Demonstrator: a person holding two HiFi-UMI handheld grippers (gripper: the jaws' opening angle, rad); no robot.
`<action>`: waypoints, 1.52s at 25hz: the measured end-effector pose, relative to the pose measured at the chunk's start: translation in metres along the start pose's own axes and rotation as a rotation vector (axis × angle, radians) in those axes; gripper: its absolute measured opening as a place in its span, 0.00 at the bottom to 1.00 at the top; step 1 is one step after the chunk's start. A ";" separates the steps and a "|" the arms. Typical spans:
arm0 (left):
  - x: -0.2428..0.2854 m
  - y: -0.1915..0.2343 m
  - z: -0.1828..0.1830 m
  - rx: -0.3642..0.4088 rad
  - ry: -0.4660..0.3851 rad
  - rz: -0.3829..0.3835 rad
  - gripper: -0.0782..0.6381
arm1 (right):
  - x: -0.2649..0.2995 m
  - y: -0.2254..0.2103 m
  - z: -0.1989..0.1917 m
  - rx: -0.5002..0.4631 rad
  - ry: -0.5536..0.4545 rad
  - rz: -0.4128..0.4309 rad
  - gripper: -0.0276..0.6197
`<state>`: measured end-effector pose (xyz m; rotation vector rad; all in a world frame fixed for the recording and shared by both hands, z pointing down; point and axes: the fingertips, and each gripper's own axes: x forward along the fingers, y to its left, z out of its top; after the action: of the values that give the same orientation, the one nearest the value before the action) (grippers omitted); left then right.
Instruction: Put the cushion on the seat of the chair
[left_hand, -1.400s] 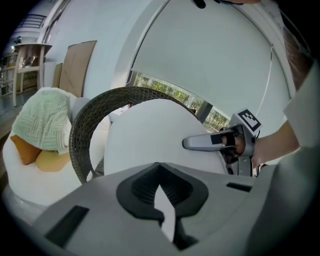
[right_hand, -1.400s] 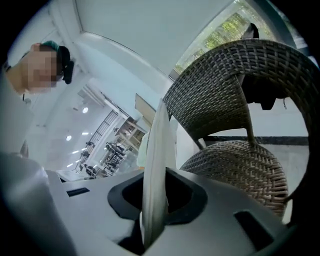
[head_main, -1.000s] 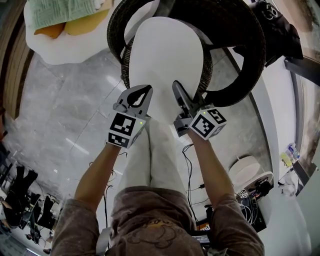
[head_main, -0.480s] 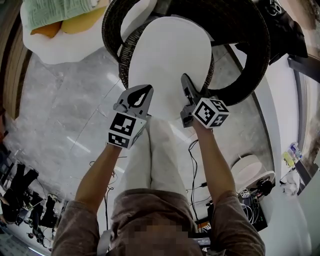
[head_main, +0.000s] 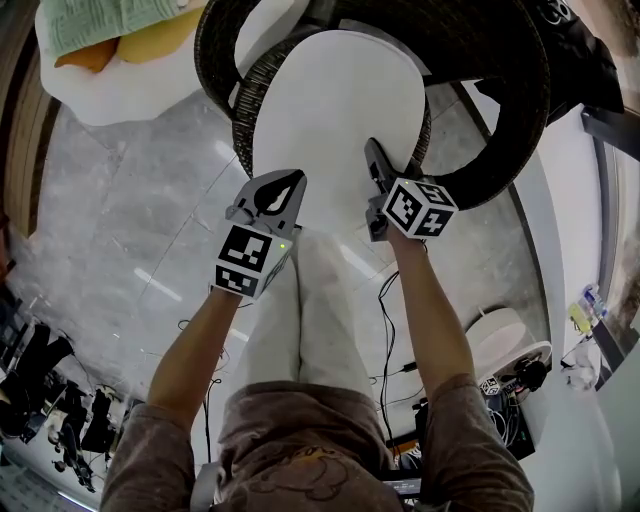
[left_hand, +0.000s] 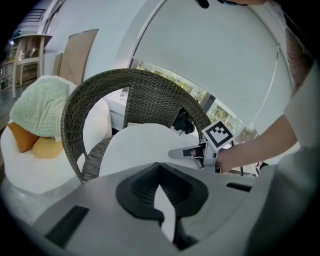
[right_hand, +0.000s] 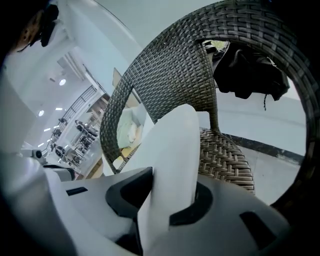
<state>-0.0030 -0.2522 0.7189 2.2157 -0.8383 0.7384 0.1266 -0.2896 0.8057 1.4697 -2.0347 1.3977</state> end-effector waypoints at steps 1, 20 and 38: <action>0.001 0.000 -0.001 0.000 0.001 -0.001 0.12 | 0.002 -0.003 -0.002 -0.004 0.004 -0.011 0.20; 0.013 -0.012 -0.003 -0.008 0.003 -0.025 0.12 | -0.011 -0.043 -0.004 -0.134 0.016 -0.224 0.50; -0.014 -0.030 0.029 -0.013 -0.035 -0.008 0.12 | -0.055 0.018 0.026 -0.162 -0.053 -0.104 0.12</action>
<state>0.0176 -0.2510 0.6801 2.2247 -0.8488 0.6902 0.1443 -0.2782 0.7455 1.5336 -2.0181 1.1367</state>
